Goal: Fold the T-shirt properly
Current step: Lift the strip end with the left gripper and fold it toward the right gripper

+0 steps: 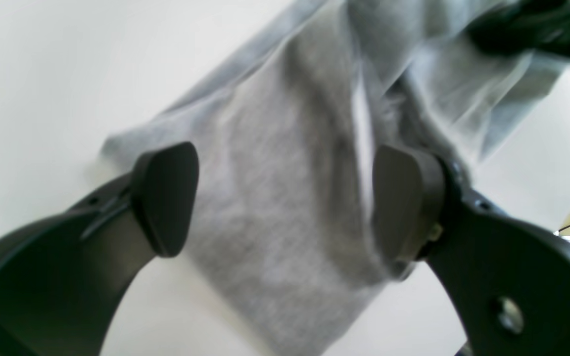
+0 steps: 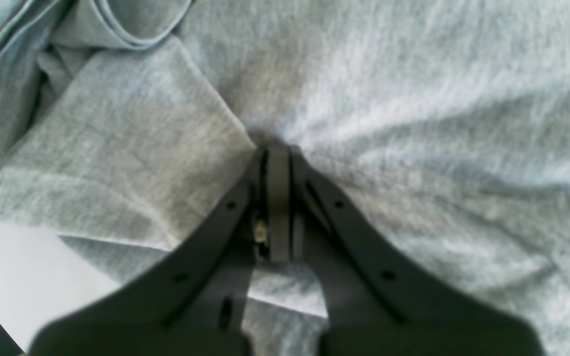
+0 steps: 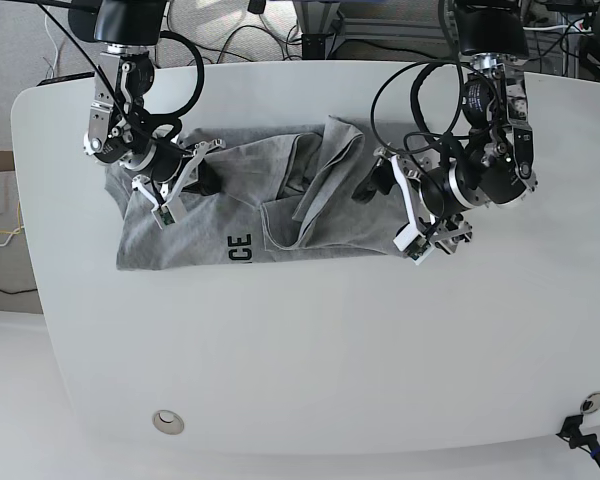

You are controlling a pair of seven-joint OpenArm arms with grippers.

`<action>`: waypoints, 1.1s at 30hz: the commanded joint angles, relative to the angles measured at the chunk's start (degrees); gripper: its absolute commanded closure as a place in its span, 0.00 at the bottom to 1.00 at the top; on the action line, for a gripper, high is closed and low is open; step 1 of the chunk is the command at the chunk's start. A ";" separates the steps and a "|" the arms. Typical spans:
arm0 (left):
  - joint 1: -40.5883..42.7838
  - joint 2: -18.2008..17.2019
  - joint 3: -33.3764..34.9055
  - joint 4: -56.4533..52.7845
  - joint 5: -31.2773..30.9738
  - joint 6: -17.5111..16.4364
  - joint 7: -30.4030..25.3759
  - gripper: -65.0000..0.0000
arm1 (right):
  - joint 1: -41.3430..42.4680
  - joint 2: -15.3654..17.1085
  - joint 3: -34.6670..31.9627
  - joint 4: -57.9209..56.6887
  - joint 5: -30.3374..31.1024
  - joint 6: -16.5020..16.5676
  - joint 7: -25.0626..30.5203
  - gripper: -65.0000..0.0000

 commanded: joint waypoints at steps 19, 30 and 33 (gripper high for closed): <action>3.83 -0.63 19.30 0.81 18.38 0.31 -1.71 0.20 | 0.45 0.46 0.06 0.97 -0.17 0.34 -0.05 1.00; 4.80 7.37 23.69 0.90 18.21 -0.13 -1.80 0.20 | 0.27 0.37 0.06 0.97 -0.17 0.34 -0.05 1.00; 4.63 9.57 23.52 1.34 18.12 -0.13 -1.80 0.20 | -0.08 0.37 0.06 0.97 -0.17 0.34 -0.05 1.00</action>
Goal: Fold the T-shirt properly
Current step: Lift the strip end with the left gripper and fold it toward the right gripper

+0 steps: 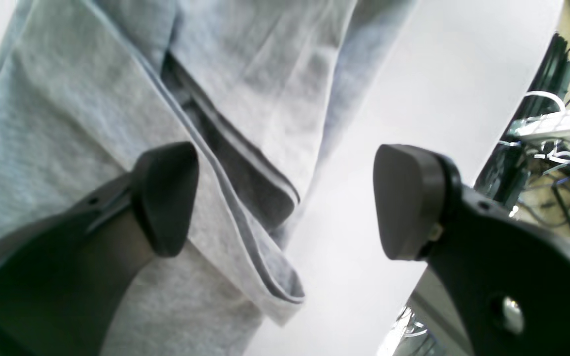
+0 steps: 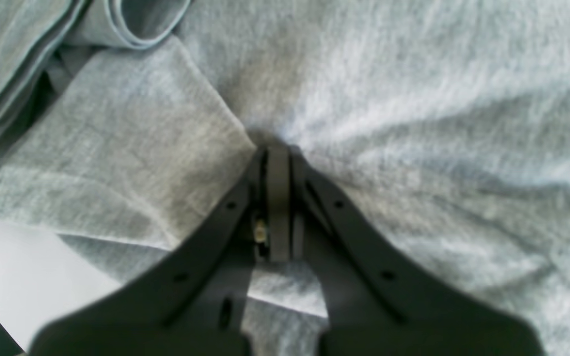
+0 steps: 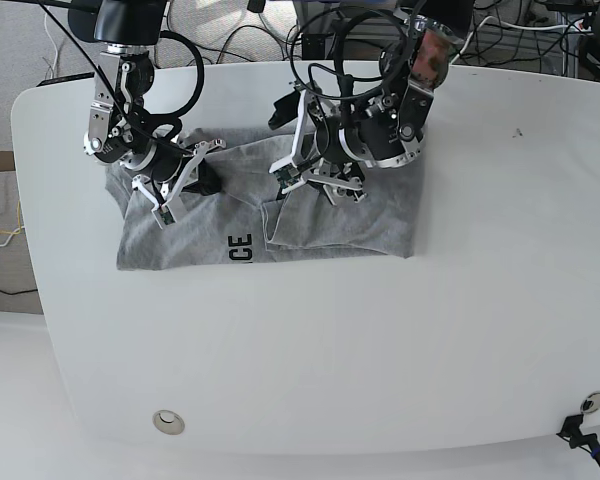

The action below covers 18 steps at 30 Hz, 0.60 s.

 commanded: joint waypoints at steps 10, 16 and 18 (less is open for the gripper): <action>-0.66 3.28 -12.33 5.30 -10.87 -0.11 -0.66 0.20 | -0.85 0.39 0.20 0.82 -0.17 0.32 -0.05 1.00; -0.40 -2.96 -17.16 5.03 -10.61 0.16 -6.73 0.34 | -0.85 0.39 0.20 0.82 -0.17 0.32 -0.05 1.00; 0.39 -3.49 -17.95 5.03 -10.61 0.24 -6.99 0.59 | -0.85 0.39 0.20 0.82 -0.17 0.32 -0.05 1.00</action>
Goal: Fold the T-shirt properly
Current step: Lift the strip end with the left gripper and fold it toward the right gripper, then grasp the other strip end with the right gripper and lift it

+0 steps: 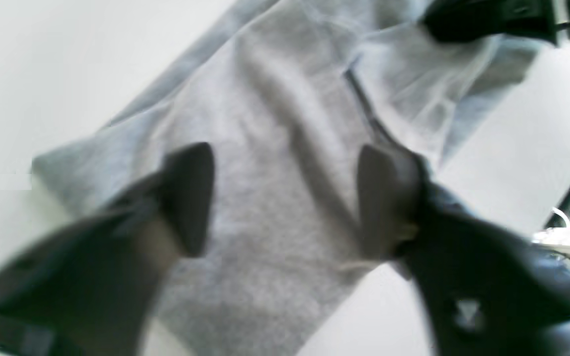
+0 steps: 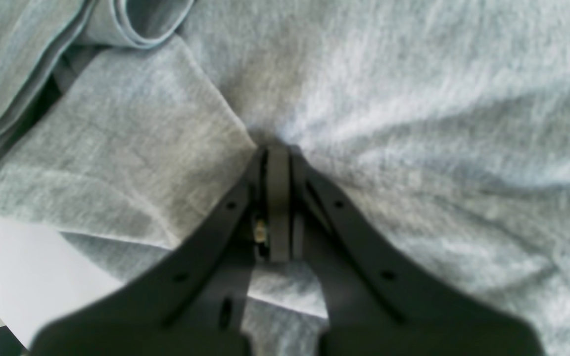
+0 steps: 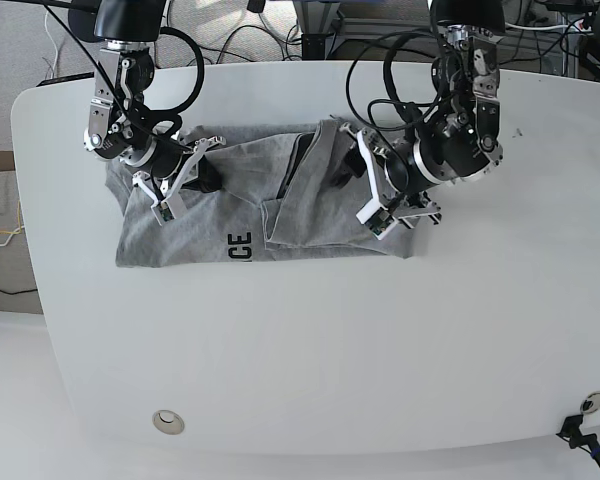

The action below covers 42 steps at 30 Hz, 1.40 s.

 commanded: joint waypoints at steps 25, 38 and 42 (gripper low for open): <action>2.04 2.87 13.07 -8.86 -1.61 -0.13 -1.90 1.00 | 0.12 0.39 0.13 0.71 -0.58 0.32 -0.66 1.00; -2.88 -5.84 1.64 -3.14 -1.52 -0.30 -1.99 1.00 | -1.12 0.39 0.22 0.80 -0.58 0.32 -0.58 1.00; -2.53 -8.47 -4.16 -3.32 -1.52 -0.48 -1.99 1.00 | -0.76 0.39 0.22 0.88 0.39 0.32 -0.58 1.00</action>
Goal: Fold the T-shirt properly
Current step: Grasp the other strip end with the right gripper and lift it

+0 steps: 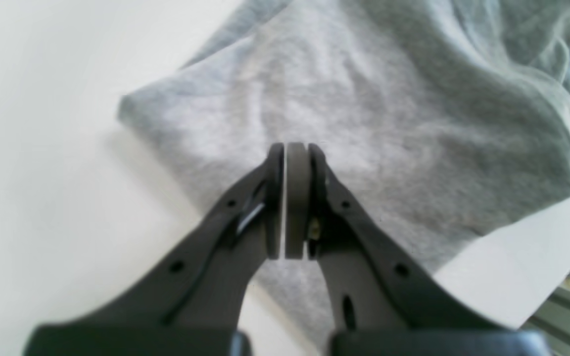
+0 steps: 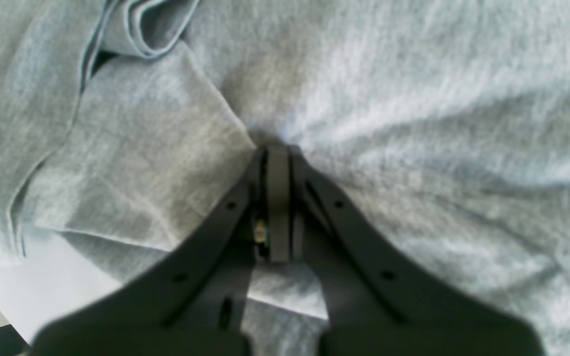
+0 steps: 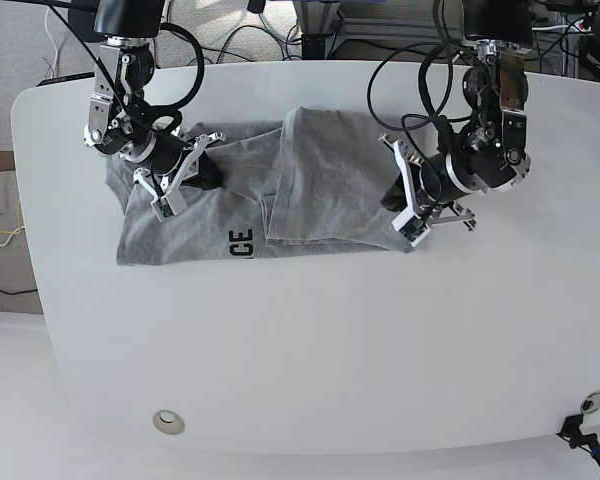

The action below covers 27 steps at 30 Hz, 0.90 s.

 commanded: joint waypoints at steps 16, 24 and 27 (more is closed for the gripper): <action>0.36 -1.77 -4.89 -16.84 -1.21 -0.24 -8.59 1.00 | 4.00 -0.92 7.25 17.33 3.42 -0.12 -9.03 0.63; 0.36 -1.77 -5.06 -17.10 -1.30 -0.24 -8.59 1.00 | 10.33 0.66 23.87 8.09 3.51 0.32 -15.19 0.10; 0.45 -1.77 -5.06 -17.10 -1.30 -0.24 -8.59 1.00 | 10.77 2.15 26.24 0.01 4.39 0.32 -15.19 0.11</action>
